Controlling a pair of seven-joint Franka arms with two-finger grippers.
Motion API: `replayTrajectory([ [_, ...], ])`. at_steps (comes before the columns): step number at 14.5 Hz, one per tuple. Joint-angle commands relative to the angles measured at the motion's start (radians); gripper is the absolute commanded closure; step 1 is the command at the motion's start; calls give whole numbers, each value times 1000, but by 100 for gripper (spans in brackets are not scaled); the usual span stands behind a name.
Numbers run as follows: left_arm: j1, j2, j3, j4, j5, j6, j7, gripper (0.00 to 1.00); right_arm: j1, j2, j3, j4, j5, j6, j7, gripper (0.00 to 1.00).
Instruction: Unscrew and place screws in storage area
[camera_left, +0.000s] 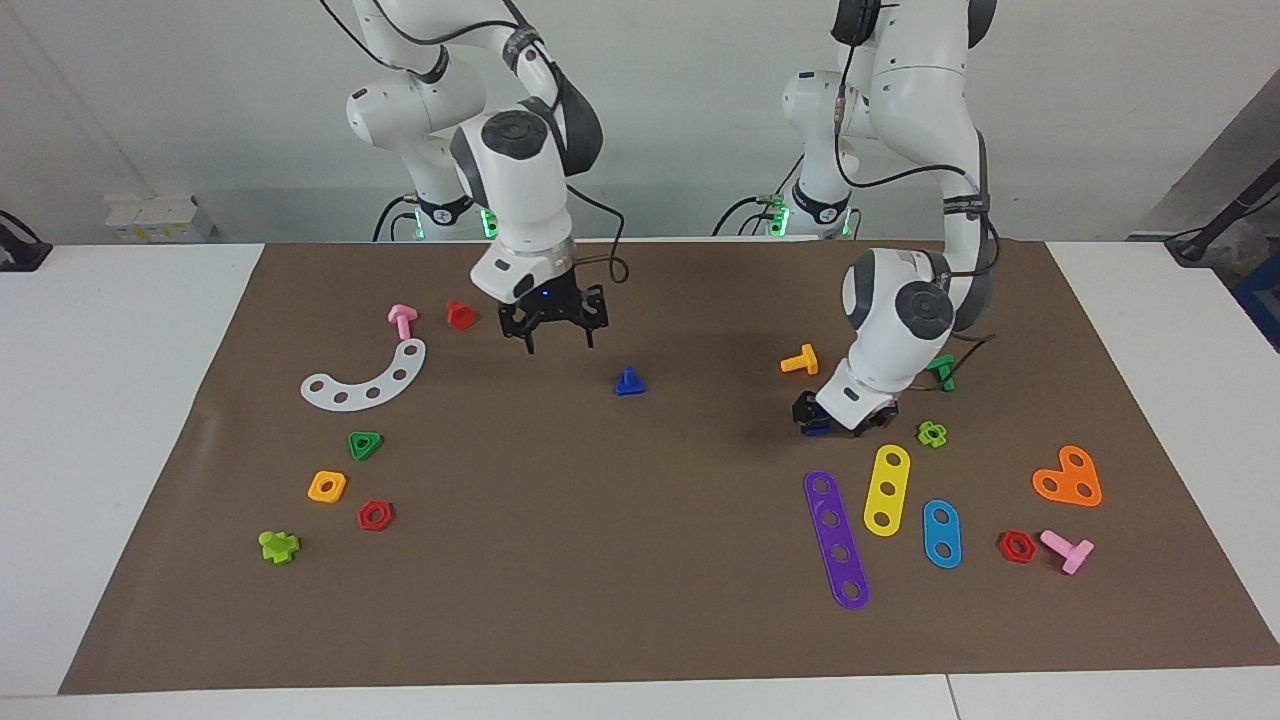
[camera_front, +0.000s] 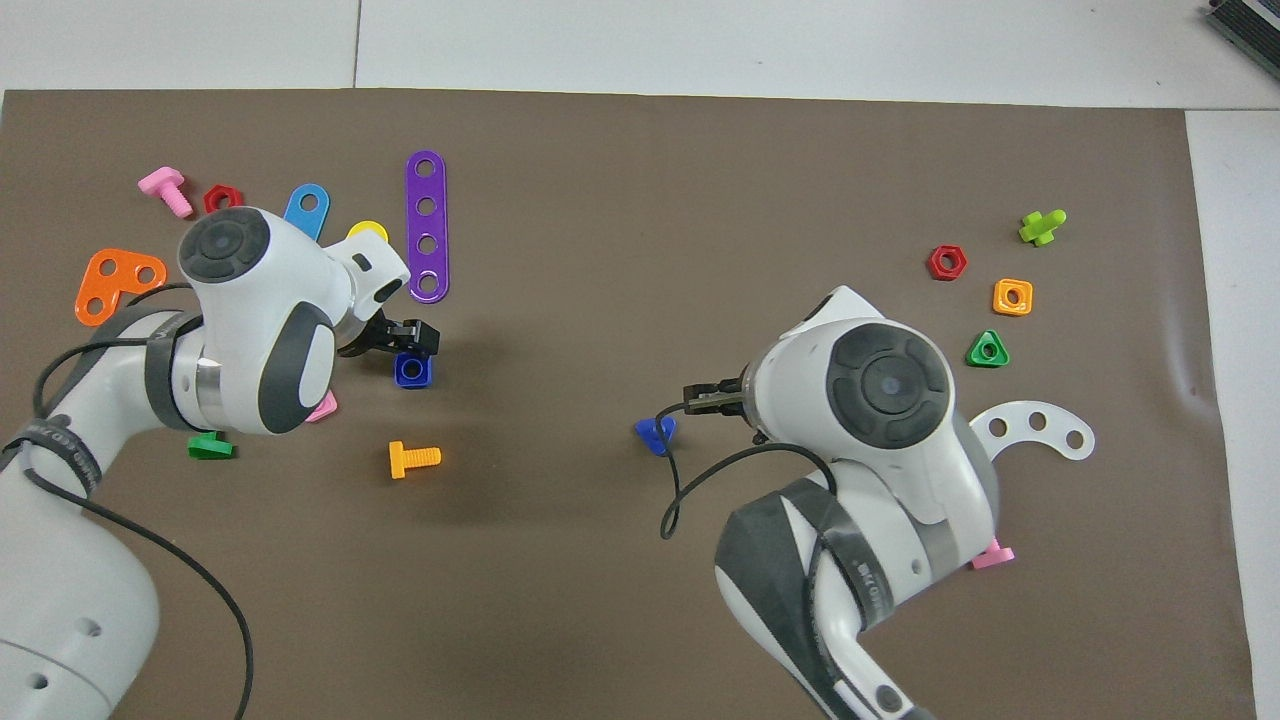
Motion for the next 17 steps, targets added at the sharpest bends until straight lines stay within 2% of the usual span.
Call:
replayTrajectory([
  [1,70,-93,-1,38,-14,-132,22,0,59,78,-4,7,-6,100,75,11],
  [7,226,-320,6,20,29,-331,25,0,150,196,-4,32,-25,209,151,26],
  [9,240,-406,6,-21,75,-345,24,0,159,201,-4,23,-72,203,152,27],
  [10,240,-425,6,-21,75,-355,16,0,158,200,-4,18,-81,201,152,28],
  [13,225,-434,-4,66,133,-423,-49,0,158,197,-5,0,-91,200,152,36],
  [17,211,-342,-25,332,165,-583,-78,0,155,197,-8,1,-97,200,154,50],
])
